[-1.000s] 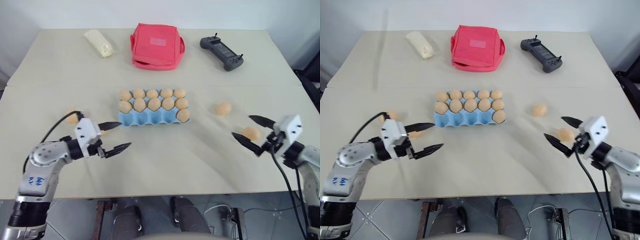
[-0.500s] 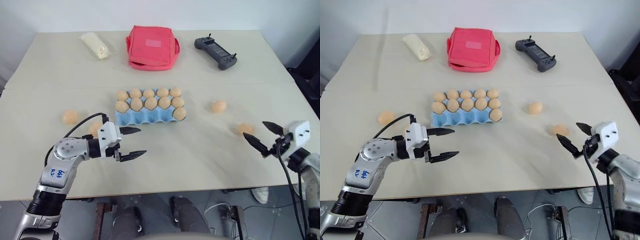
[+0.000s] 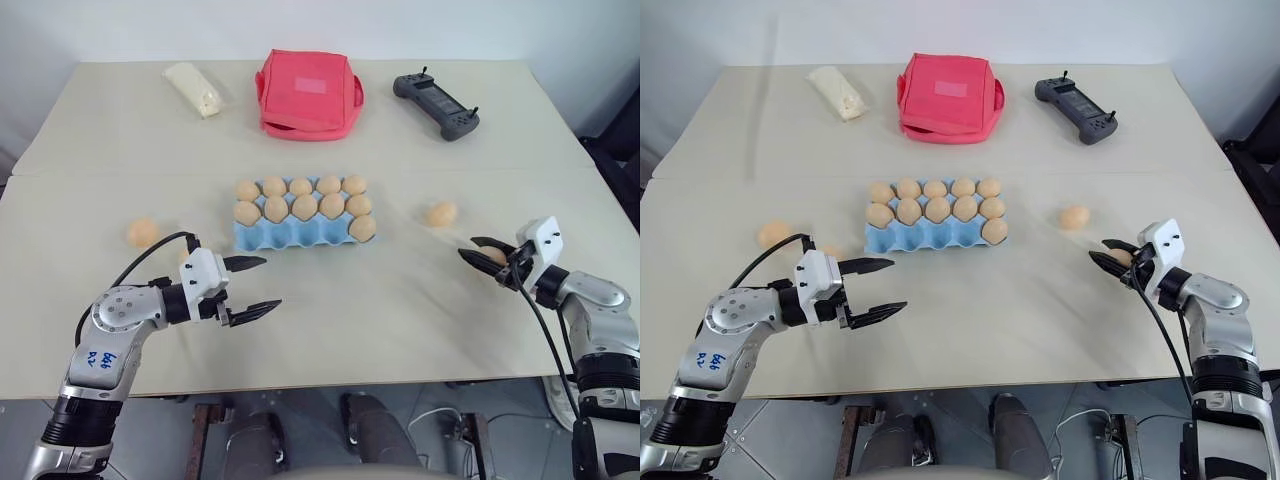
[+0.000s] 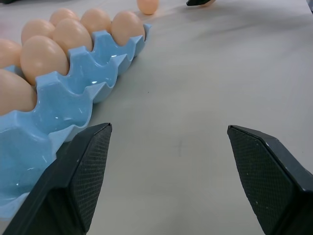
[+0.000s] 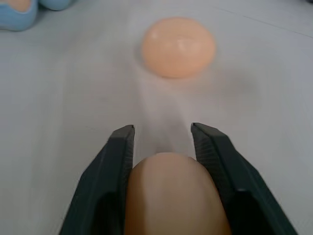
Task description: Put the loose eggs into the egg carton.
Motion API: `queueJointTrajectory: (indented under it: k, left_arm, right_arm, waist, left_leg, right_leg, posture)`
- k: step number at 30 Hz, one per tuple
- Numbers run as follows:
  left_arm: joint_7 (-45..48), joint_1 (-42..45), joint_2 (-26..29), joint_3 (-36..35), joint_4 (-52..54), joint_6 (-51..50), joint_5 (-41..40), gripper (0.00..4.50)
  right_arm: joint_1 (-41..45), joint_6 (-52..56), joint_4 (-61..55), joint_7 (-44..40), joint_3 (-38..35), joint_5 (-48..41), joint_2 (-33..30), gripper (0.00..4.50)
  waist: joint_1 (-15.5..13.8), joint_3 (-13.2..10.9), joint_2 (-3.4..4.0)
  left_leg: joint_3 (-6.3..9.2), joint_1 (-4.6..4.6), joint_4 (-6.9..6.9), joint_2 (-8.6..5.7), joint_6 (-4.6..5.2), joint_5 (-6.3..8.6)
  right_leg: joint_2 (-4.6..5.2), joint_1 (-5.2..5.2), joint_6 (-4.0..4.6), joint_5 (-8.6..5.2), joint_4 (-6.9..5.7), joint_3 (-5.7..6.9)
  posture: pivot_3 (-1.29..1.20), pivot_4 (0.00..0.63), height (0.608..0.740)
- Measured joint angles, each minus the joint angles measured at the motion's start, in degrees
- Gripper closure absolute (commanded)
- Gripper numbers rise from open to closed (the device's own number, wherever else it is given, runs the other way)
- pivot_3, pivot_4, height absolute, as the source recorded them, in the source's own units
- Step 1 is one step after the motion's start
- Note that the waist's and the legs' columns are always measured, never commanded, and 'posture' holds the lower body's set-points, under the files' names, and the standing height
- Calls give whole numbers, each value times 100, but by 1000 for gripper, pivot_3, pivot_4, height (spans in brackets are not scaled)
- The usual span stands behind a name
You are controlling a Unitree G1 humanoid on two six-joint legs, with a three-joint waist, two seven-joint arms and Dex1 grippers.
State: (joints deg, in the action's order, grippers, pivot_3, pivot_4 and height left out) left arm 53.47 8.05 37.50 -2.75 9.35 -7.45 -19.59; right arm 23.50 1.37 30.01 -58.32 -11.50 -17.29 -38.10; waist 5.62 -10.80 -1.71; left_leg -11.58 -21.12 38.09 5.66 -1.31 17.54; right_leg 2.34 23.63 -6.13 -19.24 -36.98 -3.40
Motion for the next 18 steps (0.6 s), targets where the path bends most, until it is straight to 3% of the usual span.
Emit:
queueJointTrajectory:
  k: [5, 10, 18]
  left_arm:
    - [-151, -344, 118, -433, 131, -8, -28, 485]
    - [-308, -872, 164, -898, 160, -10, -44, 485]
    - [-660, -1251, 91, -1240, 400, -96, -76, 485]
  right_arm:
    - [65, 510, -1230, -116, 332, -220, 231, 2997]
    - [783, 1202, -2087, 90, 1188, -194, 946, 2997]
    - [1848, 1424, -1548, 597, 1890, 251, 1911, 2997]
  waist:
    - [87, 0, 0]
    - [150, 0, 0]
    - [90, 1, -2]
  left_leg:
    - [11, 5, 0, 9, -4, -1]
    - [14, 2, 1, 8, -6, -3]
    - [3, -15, 0, 3, -3, 1]
  right_leg:
    - [-2, 4, 0, 0, -12, -4]
    - [5, 24, 5, -2, -40, -3]
    - [14, 40, 10, -5, -41, 13]
  posture:
    - [0, 150, 740]
    - [0, 150, 740]
    - [0, 150, 740]
